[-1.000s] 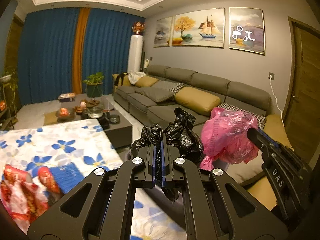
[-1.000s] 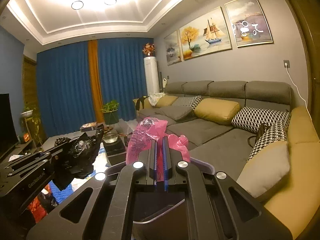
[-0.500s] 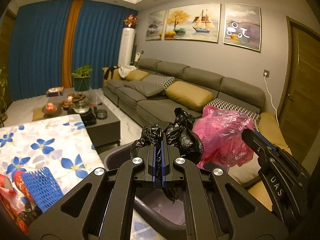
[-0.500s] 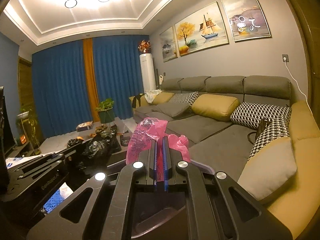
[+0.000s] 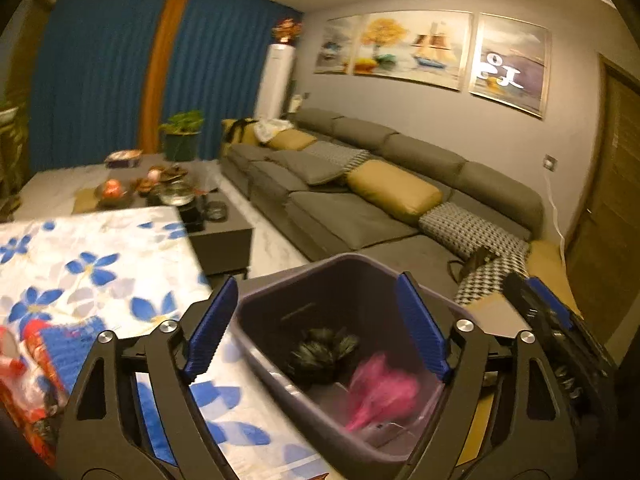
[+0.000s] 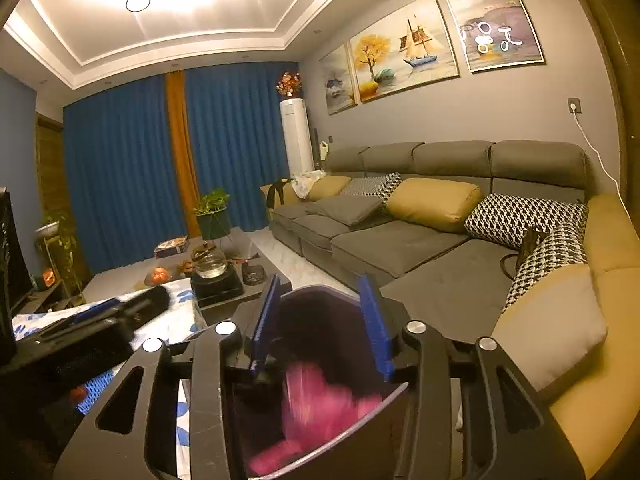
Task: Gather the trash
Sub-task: 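Carry both bags to the grey bin and open both tools to drop them, then grasp the white canister with the left tool while the right tool grasps the orange paper cup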
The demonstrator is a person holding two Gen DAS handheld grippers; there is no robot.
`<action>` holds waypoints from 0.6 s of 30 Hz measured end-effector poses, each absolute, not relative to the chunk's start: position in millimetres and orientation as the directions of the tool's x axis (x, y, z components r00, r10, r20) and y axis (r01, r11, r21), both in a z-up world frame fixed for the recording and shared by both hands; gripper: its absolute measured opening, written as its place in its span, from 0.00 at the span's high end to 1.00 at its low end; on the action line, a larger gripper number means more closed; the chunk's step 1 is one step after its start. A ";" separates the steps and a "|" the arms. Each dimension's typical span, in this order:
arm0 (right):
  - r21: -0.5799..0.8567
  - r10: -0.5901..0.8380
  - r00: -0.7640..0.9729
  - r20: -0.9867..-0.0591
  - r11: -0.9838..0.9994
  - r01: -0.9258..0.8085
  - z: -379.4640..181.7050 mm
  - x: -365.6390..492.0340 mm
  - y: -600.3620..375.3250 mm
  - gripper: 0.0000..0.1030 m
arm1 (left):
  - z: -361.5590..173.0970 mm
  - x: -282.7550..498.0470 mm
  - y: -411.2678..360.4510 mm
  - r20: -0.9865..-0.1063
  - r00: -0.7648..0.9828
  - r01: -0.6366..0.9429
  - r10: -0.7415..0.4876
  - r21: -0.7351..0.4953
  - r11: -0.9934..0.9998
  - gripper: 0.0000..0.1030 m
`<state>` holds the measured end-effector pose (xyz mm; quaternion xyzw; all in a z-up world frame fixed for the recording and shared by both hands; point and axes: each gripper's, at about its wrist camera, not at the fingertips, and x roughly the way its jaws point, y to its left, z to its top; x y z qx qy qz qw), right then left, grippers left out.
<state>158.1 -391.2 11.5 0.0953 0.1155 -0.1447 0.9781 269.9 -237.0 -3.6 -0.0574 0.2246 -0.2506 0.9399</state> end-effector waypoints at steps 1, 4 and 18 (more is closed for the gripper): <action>0.156 -0.264 0.931 -0.252 0.938 0.308 13.4 155.4 -390.8 0.54 | -2.7 269.2 -230.8 -0.392 0.785 0.427 -0.480 -0.221 0.877 0.19; 0.154 -0.264 0.936 -0.235 0.940 0.304 18.1 144.7 -382.2 0.44 | 1.5 259.7 -213.0 -0.382 0.820 0.371 -0.426 -0.211 0.904 0.13; 0.169 -0.167 0.955 -0.245 0.963 0.212 16.1 94.1 -317.4 0.23 | 14.0 168.7 -103.5 -0.368 0.907 0.150 -0.206 -0.175 0.973 0.08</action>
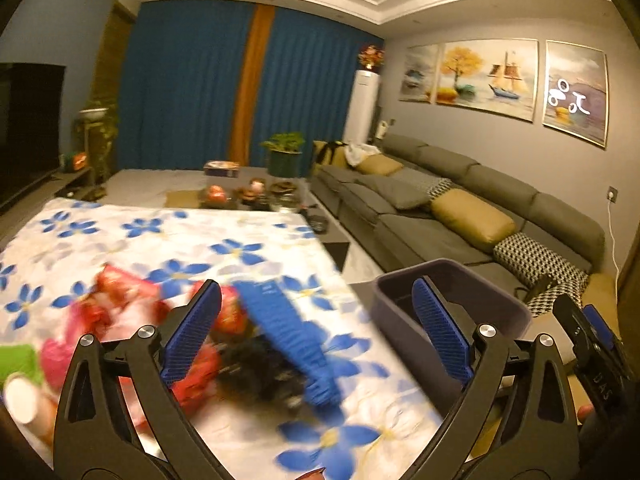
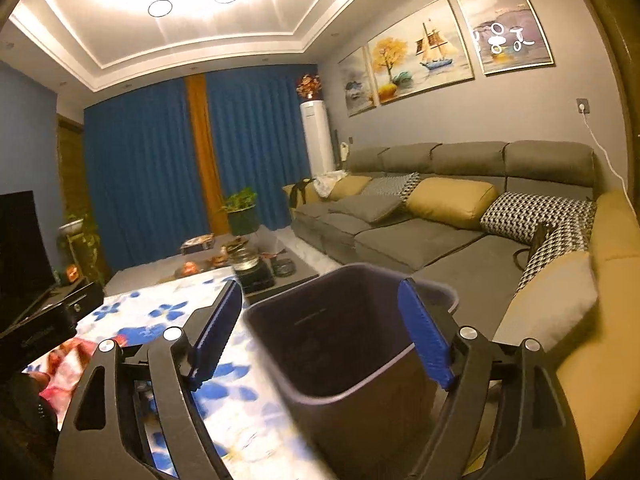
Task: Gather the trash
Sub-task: 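Grasp the white canister with the left tool while the right tool grasps the orange paper cup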
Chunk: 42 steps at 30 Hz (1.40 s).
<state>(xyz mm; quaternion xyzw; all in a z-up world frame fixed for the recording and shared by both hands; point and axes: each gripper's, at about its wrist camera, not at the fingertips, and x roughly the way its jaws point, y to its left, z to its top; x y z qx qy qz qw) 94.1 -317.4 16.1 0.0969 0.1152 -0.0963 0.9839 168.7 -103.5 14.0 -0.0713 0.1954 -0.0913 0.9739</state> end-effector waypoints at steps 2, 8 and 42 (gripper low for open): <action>0.173 -0.143 0.957 -0.251 0.966 0.190 14.1 87.6 -303.6 0.23 | 12.5 156.3 -88.1 -0.365 0.916 0.116 -0.167 -0.158 0.981 0.08; 0.175 -0.060 0.956 -0.287 0.978 0.114 5.8 75.8 -262.3 0.23 | 3.7 116.3 -38.6 -0.375 0.925 0.023 -0.066 -0.117 0.993 0.08; 0.097 0.184 0.894 -0.410 0.983 -0.158 -29.3 57.8 -95.0 0.18 | -73.1 90.0 107.9 -0.564 0.824 -0.120 0.050 -0.088 0.989 0.29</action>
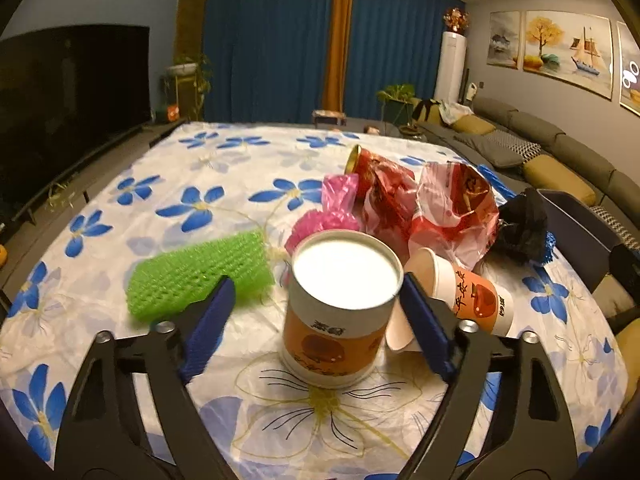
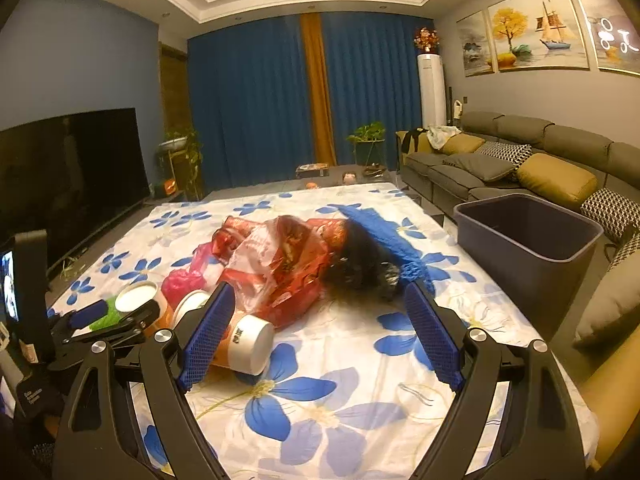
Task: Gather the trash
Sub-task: 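Grasp the white canister with the left tool while the right tool grasps the orange paper cup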
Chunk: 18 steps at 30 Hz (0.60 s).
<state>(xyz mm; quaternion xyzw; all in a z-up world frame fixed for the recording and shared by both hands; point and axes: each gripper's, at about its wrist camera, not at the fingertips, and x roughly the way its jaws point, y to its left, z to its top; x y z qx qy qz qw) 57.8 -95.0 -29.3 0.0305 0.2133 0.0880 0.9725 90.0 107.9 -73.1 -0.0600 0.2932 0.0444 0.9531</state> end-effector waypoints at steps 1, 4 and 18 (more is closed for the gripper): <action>0.095 0.187 0.891 -0.414 0.982 -0.161 -30.1 58.8 -92.8 0.18 | -73.8 90.7 108.2 -0.568 0.822 -0.113 0.039 -0.094 0.989 0.32; 0.092 0.199 0.881 -0.430 0.980 -0.177 -34.7 61.8 -82.7 0.18 | -74.9 91.2 109.4 -0.570 0.821 -0.093 0.018 -0.102 0.990 0.46; 0.105 0.217 0.814 -0.539 0.976 -0.190 -56.9 91.0 -26.7 0.10 | -49.0 56.4 150.6 -0.475 0.873 -0.199 0.109 -0.143 0.970 0.47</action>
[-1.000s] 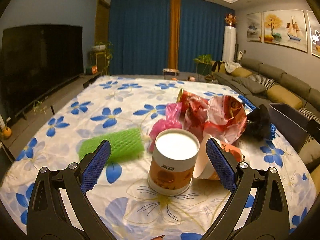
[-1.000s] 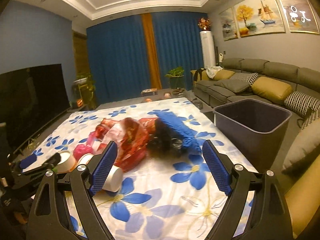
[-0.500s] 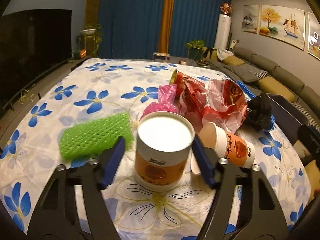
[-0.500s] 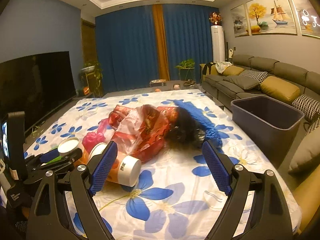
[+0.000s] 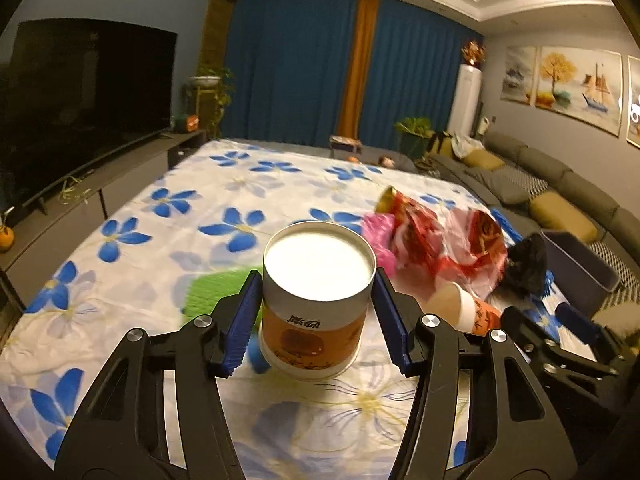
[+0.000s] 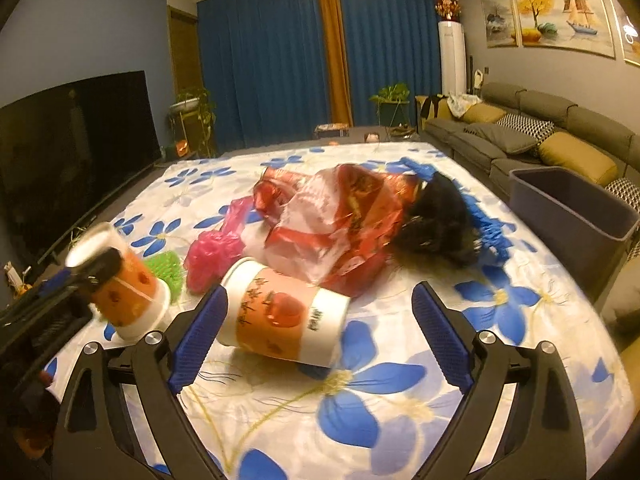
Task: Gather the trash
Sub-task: 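Grasp the white canister with the left tool while the right tool grasps the orange paper cup, then carry the canister and cup to the grey bin and release both inside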
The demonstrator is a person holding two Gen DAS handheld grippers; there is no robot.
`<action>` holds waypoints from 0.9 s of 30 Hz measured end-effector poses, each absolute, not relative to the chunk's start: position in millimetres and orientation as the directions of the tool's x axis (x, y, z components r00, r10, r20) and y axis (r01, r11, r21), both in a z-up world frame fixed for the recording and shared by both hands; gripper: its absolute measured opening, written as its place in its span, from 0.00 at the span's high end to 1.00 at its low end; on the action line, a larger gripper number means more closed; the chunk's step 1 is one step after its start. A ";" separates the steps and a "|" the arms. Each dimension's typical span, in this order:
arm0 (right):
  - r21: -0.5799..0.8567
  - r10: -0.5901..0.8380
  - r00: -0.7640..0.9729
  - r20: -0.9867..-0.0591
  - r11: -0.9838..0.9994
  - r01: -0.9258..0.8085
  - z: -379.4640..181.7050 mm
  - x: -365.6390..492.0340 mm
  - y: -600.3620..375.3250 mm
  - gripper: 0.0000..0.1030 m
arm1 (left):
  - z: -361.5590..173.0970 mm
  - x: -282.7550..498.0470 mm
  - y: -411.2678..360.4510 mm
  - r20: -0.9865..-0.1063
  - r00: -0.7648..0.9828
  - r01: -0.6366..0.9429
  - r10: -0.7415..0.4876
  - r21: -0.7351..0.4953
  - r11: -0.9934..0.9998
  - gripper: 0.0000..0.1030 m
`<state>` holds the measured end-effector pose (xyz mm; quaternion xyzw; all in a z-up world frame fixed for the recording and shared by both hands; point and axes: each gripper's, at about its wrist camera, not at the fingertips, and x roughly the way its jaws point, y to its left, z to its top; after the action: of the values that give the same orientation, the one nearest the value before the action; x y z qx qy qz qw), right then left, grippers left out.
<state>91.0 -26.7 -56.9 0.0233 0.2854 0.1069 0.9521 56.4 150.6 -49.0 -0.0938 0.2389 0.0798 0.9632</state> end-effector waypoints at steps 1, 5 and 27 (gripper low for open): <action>0.112 0.220 0.813 -0.540 0.976 -0.189 -57.5 92.9 -24.1 0.08 | -48.1 54.4 154.2 -0.472 0.874 -0.205 0.114 -0.145 0.968 0.47; 0.104 0.210 0.807 -0.552 0.978 -0.183 -59.3 99.6 -11.2 0.07 | -47.7 50.6 165.3 -0.470 0.874 -0.216 0.120 -0.155 0.964 0.47; 0.122 0.195 0.746 -0.636 0.981 -0.152 -84.3 114.1 -12.2 0.19 | -52.3 49.4 170.7 -0.476 0.877 -0.177 0.071 -0.182 0.967 0.47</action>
<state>114.1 -12.2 -84.3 0.0311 0.3438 0.0929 0.9339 49.4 170.7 -52.3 -0.1107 0.2397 0.0643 0.9624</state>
